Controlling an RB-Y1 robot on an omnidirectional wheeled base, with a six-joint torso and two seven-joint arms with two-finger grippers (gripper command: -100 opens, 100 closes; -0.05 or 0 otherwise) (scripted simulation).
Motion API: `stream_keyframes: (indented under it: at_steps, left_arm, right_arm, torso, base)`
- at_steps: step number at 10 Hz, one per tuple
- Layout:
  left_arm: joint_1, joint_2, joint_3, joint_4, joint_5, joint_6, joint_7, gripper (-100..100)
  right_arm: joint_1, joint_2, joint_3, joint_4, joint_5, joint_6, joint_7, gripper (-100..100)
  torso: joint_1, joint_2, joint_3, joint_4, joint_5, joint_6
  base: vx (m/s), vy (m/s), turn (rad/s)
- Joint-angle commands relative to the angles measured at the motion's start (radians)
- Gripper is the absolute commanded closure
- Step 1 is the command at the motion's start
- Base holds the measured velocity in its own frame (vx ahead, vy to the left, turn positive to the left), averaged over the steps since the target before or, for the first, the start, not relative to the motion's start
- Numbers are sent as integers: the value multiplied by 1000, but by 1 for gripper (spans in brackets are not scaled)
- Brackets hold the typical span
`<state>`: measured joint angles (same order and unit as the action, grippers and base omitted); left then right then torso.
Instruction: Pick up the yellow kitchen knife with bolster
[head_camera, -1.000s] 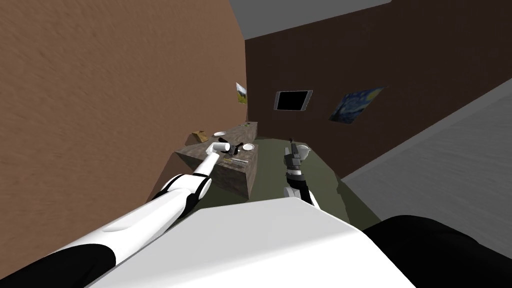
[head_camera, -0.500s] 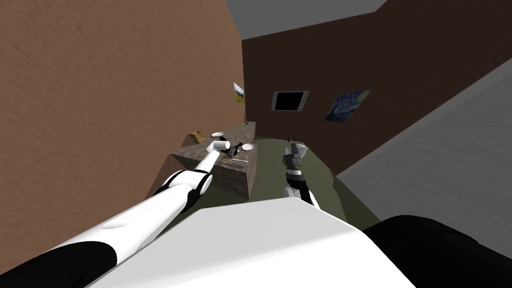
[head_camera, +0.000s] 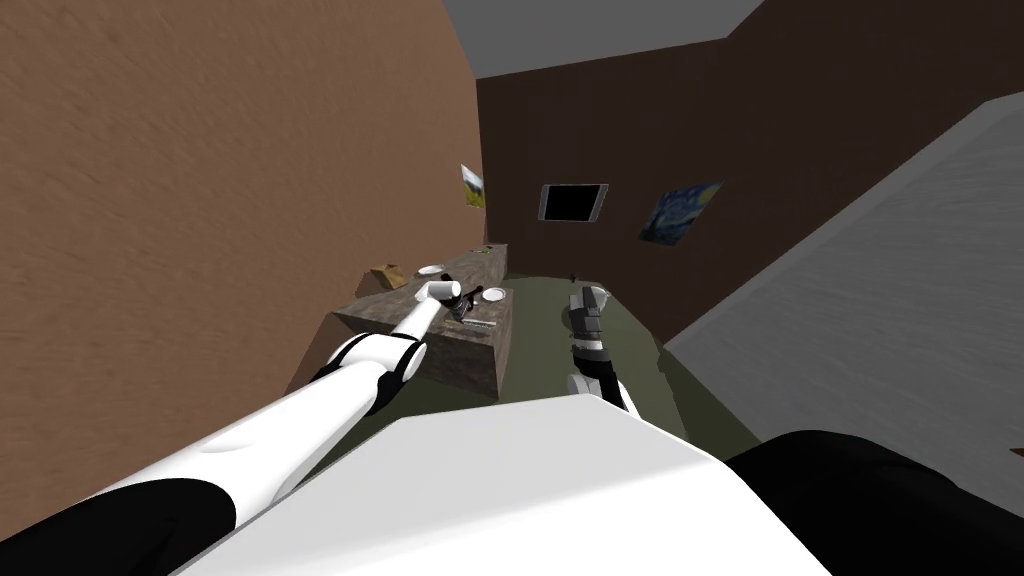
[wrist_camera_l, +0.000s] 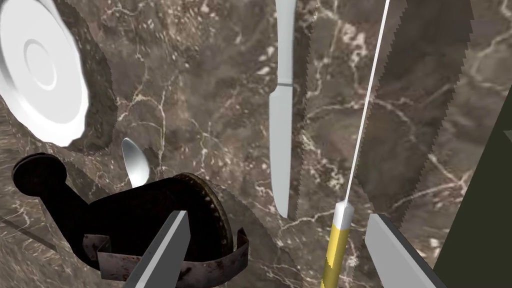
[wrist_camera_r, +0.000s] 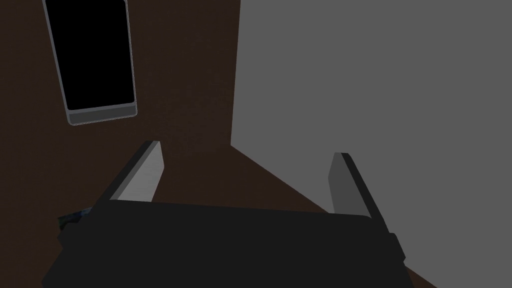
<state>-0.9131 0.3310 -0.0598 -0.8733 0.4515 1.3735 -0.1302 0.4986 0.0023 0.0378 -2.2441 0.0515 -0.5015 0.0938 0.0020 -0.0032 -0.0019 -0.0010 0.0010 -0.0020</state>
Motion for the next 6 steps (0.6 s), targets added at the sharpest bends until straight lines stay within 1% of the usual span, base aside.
stream_keyframes:
  at_steps: [1, 2, 3, 4, 6]
  left_arm:
    - [-23, -3, -2, 44, 5, 50, 7, -100]
    - [-23, -3, -2, 44, 5, 70, 7, -100]
    - [-37, -6, -3, 82, 10, 106, 9, -100]
    - [-37, -6, -3, 82, 10, 112, 9, -100]
    - [-57, -13, -6, 148, 18, 173, 13, -100]
  right_arm:
    - [0, 0, 0, 0, 0, 0, 0, 0]
    - [0, 0, 0, 0, 0, 0, 0, 0]
    - [0, 0, 0, 0, 0, 0, 0, 0]
    - [0, 0, 0, 0, 0, 0, 0, 0]
    - [0, 0, 0, 0, 0, 0, 0, 0]
  torso:
    - [0, 0, 0, 0, 0, 0]
    - [0, -1, 0, 0, 0, 0]
    - [-1, -1, 0, 0, 0, 0]
    - [-1, -1, -1, 0, 0, 0]
    - [-1, -2, -1, 0, 0, 0]
  base:
    - [22, 33, -96]
    - [16, 29, -54]
    - [25, 31, -95]
    - [27, 26, -52]
    - [41, 28, -116]
